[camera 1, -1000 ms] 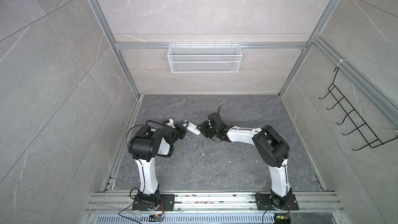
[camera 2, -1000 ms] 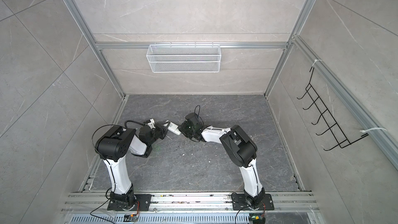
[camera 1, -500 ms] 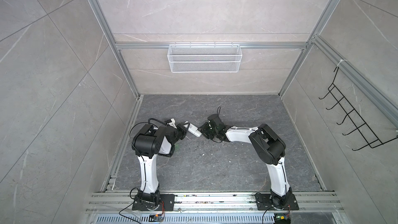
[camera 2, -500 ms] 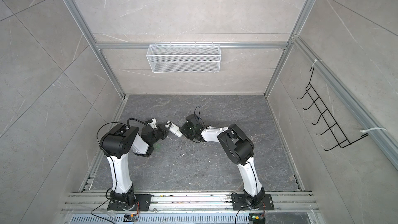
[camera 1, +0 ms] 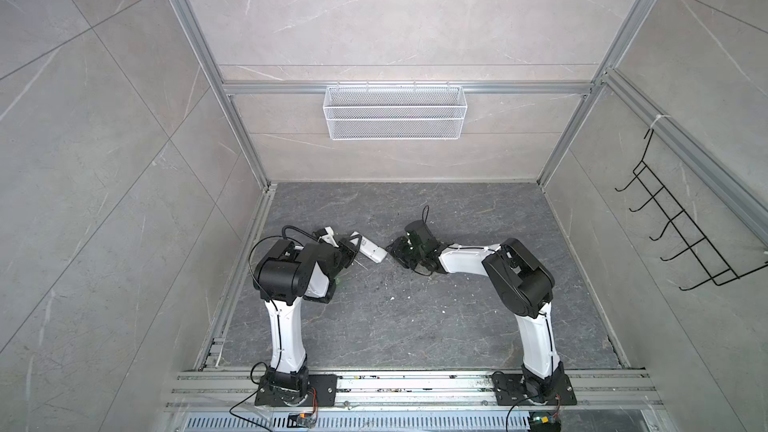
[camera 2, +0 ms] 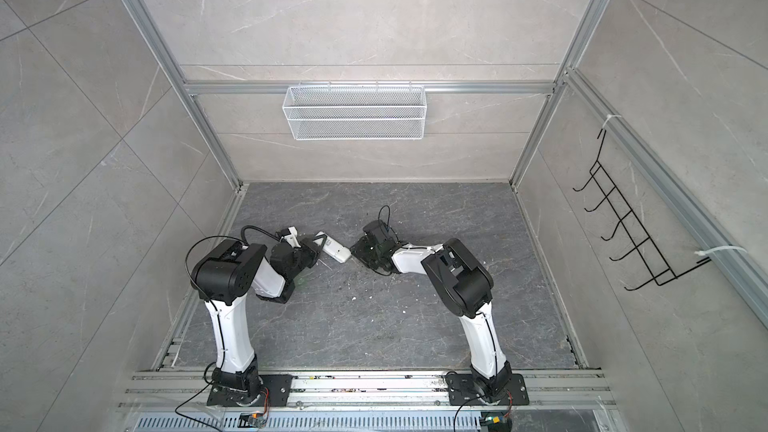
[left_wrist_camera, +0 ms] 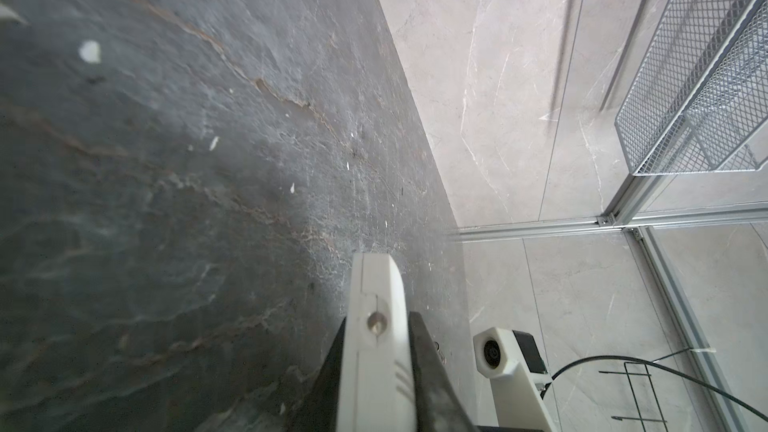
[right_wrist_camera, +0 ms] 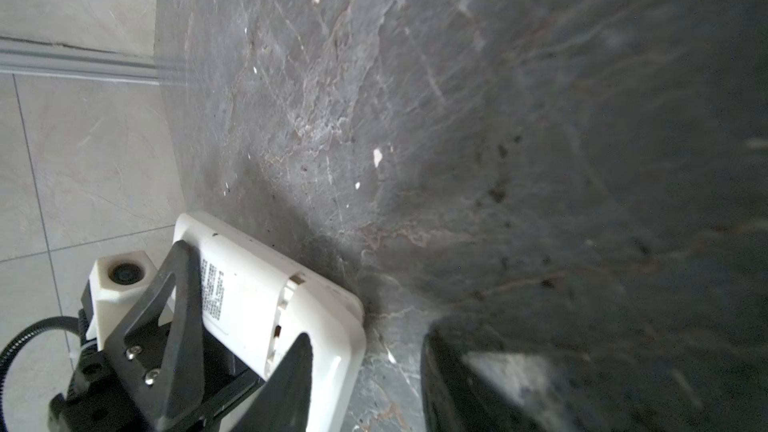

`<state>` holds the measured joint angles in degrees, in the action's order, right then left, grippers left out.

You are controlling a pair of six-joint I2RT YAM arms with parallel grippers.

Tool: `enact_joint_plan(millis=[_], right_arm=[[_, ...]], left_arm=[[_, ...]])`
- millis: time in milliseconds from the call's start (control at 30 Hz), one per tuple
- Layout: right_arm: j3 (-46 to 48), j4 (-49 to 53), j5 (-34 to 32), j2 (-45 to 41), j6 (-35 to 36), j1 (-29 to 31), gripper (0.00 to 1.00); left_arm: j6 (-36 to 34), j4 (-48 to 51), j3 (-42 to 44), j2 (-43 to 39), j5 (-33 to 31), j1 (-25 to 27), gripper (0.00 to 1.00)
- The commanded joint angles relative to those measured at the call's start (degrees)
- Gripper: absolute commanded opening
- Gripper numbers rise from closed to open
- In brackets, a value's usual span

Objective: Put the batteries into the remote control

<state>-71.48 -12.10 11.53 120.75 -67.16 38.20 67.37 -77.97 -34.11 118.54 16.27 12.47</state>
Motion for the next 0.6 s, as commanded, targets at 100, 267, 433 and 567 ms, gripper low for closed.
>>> enact_joint_plan(millis=[100,267,433,567], right_arm=[[7.03,-2.82,-0.52,-1.92,-1.22,-0.06,0.55],[9.05,-8.90,0.56,-1.92,-6.90,0.32,0.59],[5.99,-9.15,1.03,0.85,-10.80,2.33,0.58],[4.07,-9.02,0.24,3.08,-13.66,3.41,0.58]], left_arm=[[-3.77,-3.03,0.17,0.05,-2.30,-0.17,0.00],[-2.61,-2.98,0.19,1.16,-2.20,0.28,0.00],[-3.03,-3.04,1.21,1.32,-3.01,0.55,0.00],[-3.05,-3.08,1.74,1.08,-2.91,0.72,0.00]])
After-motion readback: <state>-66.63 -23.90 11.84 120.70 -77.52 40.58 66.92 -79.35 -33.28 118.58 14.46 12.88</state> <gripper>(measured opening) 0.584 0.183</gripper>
